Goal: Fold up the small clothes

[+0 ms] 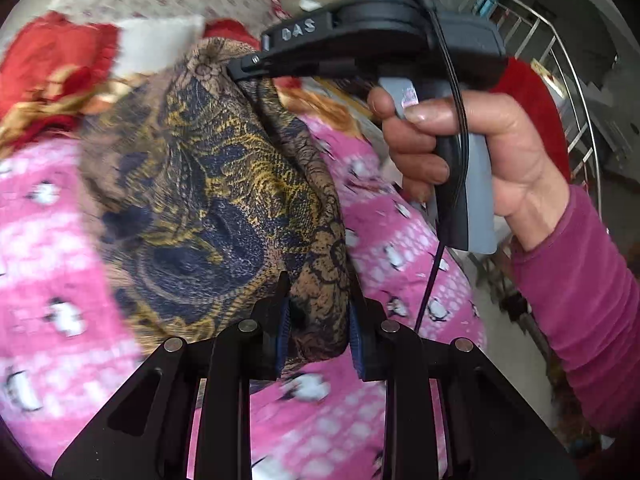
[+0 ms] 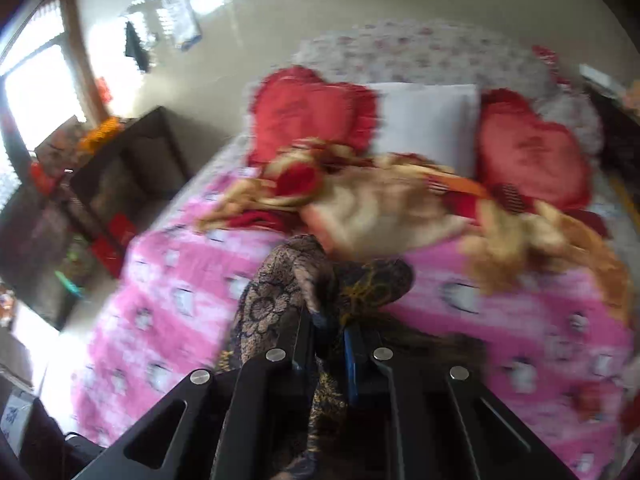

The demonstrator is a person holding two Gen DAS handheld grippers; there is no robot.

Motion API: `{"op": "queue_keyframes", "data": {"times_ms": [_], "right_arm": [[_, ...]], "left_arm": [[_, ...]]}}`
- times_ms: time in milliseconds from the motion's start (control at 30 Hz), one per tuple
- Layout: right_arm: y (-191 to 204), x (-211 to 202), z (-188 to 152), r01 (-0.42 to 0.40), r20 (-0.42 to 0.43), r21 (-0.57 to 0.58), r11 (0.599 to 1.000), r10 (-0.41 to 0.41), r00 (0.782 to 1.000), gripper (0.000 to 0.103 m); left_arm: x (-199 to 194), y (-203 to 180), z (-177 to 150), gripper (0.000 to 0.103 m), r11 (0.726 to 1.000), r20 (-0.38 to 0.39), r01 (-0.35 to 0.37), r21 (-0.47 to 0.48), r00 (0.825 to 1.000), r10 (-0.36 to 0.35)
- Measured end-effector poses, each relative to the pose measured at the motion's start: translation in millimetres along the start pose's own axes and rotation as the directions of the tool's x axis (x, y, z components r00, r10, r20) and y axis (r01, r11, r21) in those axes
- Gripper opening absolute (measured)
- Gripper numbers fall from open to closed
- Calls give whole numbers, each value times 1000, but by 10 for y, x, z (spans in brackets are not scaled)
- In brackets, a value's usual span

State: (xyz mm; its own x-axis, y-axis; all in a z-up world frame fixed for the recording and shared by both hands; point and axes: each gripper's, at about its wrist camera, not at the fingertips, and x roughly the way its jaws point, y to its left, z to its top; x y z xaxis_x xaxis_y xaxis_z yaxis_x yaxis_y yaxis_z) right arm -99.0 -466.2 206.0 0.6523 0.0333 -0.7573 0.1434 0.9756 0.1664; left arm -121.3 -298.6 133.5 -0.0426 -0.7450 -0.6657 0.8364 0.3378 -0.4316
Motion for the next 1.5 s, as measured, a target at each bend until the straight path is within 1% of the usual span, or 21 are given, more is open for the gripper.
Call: {"op": "queue_keyframes", "data": {"times_ms": [100,200,233,267,333,367,400,467,567,633,667,700,867,967,1033,1200,1233,1267,1333,1367,1500], "right_arm": [[-470,46,-246,83,-40,52,995,-81,996,11],[-847,288,-545,187,-107,105,977,-175,979,11],[-949,320,-623,209,-124,127,970,-194,973,11],[-1073,318,-690,202,-132,180,963,-180,975,11],[-1231,231,-759,116,-88,288,951,-94,992,27],[-1265,136,-782,68,-42,334,940,-57,997,47],[-1257,59,-780,32,-4,355,934,-33,999,57],[-1148,-63,-752,-66,67,350,935,45,997,58],[-840,39,-719,-112,30,276,955,108,994,58],[-700,236,-744,-95,-23,246,965,104,994,55],[-634,332,-769,-53,-44,222,974,64,997,24],[-602,357,-783,7,-47,205,979,2,999,10],[-685,95,-783,108,24,198,974,-115,993,7],[-747,323,-846,93,-66,203,975,-81,995,7],[-768,264,-842,105,-54,198,974,-96,994,13],[-853,-40,-702,88,77,292,952,-115,990,63],[-849,7,-667,87,69,293,952,-112,991,64],[-837,113,-634,84,39,286,955,-99,994,62],[-810,327,-606,99,-17,244,965,-98,995,17],[-799,392,-608,145,-29,222,964,-142,989,9],[-1003,572,-684,264,-72,262,928,-254,964,8]], "left_arm": [[496,-16,-24,23,999,-85,24,-35,996,-27],[703,11,-32,24,998,-161,1,-62,987,-11],[665,11,-18,29,998,-164,-10,-58,986,0],[563,-15,1,41,999,-147,-4,-47,989,-3],[259,-35,16,57,1000,-95,-8,-19,995,6],[107,-16,24,65,1000,-62,-20,-7,998,19],[-52,19,14,68,999,-25,-39,4,999,40],[-226,108,-19,72,995,14,-96,8,995,96],[-170,386,-65,72,979,-13,-203,-21,979,203],[-63,579,-137,72,971,-47,-219,-95,975,216],[-75,628,-154,72,968,-56,-219,-119,975,213],[-35,700,-203,72,963,-72,-229,-139,973,221],[213,799,-317,72,955,-121,-261,-138,962,245],[362,794,-331,72,950,-149,-283,-131,953,263],[328,771,-300,72,952,-125,-274,-134,958,258],[336,689,-168,72,948,-95,-298,-115,953,288],[369,684,-140,72,942,-97,-318,-106,946,309],[379,678,-140,72,939,-98,-330,-101,942,321],[406,659,-127,72,930,-100,-357,-89,932,348],[405,650,-133,72,928,-98,-362,-83,930,354],[418,663,-151,72,921,-99,-385,-62,920,378]]}}
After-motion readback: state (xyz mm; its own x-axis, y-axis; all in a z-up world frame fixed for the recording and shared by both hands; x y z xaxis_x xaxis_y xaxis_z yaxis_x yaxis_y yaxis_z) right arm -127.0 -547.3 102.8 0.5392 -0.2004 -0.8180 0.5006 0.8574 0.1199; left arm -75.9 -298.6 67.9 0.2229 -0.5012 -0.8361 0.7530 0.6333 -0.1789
